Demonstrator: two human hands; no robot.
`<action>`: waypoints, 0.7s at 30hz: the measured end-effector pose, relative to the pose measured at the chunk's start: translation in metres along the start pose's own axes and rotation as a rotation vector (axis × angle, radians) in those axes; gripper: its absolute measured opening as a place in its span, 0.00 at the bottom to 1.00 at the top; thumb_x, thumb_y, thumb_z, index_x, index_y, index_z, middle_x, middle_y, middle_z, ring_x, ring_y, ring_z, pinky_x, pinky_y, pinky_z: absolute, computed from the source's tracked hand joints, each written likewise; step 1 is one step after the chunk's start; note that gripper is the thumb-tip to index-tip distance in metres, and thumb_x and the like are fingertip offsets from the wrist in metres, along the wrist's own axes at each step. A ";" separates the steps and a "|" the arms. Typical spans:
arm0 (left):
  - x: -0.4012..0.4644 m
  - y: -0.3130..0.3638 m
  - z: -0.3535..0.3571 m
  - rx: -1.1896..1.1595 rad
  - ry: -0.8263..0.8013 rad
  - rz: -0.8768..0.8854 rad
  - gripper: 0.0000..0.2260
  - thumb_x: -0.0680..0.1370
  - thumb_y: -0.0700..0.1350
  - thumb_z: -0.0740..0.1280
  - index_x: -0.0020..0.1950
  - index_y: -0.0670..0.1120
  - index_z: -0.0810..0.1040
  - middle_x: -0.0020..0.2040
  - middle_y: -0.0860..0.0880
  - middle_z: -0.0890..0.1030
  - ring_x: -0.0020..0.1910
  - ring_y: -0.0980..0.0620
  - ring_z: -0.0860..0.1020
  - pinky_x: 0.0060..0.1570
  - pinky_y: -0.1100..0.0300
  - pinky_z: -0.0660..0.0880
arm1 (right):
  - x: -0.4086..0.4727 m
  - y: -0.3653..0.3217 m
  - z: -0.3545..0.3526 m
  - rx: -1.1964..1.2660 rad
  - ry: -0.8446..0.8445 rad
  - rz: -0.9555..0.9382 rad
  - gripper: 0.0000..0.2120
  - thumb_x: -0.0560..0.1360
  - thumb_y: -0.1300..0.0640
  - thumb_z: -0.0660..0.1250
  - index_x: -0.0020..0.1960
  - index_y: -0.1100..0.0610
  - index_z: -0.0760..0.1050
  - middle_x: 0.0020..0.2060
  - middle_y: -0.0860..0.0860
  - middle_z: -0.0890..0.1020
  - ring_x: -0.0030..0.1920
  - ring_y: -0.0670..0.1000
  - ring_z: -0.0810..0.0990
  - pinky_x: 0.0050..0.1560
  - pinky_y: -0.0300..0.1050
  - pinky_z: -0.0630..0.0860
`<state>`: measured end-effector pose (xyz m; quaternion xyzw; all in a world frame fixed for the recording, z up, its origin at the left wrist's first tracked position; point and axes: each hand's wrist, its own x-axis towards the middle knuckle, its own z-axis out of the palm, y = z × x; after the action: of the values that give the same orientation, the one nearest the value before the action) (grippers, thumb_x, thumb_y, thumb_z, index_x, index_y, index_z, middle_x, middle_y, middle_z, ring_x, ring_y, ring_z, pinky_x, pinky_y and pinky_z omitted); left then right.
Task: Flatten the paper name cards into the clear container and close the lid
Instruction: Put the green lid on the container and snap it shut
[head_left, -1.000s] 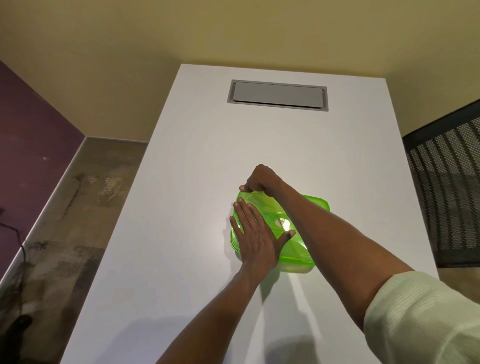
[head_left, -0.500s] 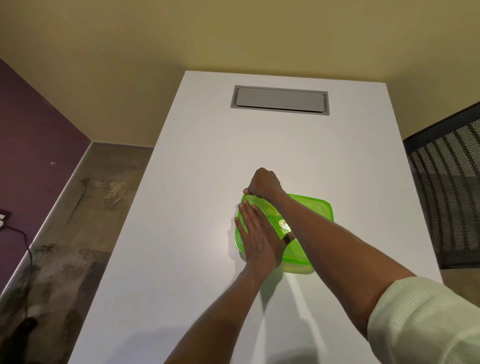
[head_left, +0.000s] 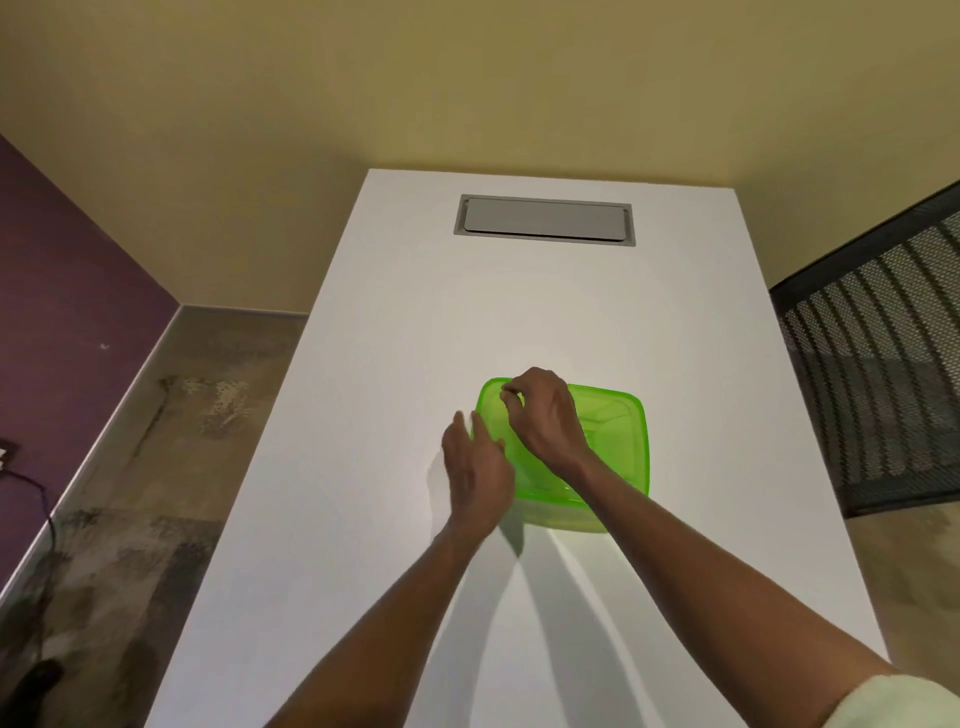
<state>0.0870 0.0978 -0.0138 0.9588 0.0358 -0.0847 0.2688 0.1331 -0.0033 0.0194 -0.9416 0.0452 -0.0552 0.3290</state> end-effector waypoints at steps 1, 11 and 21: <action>-0.001 -0.009 -0.004 -0.053 0.022 -0.063 0.22 0.80 0.42 0.60 0.72 0.34 0.64 0.70 0.33 0.66 0.70 0.35 0.64 0.68 0.48 0.61 | -0.009 0.001 0.001 -0.026 0.008 -0.032 0.06 0.72 0.59 0.67 0.41 0.61 0.82 0.38 0.57 0.81 0.43 0.59 0.78 0.45 0.52 0.73; -0.006 -0.044 -0.018 -0.728 -0.107 -0.568 0.14 0.70 0.49 0.72 0.29 0.41 0.80 0.28 0.43 0.78 0.30 0.47 0.75 0.41 0.52 0.78 | -0.097 0.000 0.032 -0.301 -0.153 -0.268 0.01 0.70 0.62 0.68 0.41 0.60 0.77 0.38 0.56 0.74 0.40 0.56 0.74 0.35 0.49 0.73; -0.018 -0.030 -0.027 -0.650 -0.071 -0.507 0.10 0.71 0.36 0.68 0.30 0.45 0.80 0.26 0.50 0.72 0.27 0.51 0.68 0.23 0.65 0.63 | -0.104 -0.007 0.043 -0.625 -0.206 -0.604 0.14 0.68 0.65 0.55 0.41 0.62 0.80 0.37 0.55 0.74 0.37 0.55 0.72 0.32 0.49 0.67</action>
<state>0.0699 0.1371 -0.0034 0.7812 0.2863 -0.1657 0.5295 0.0361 0.0415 -0.0169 -0.9674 -0.2505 -0.0385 0.0003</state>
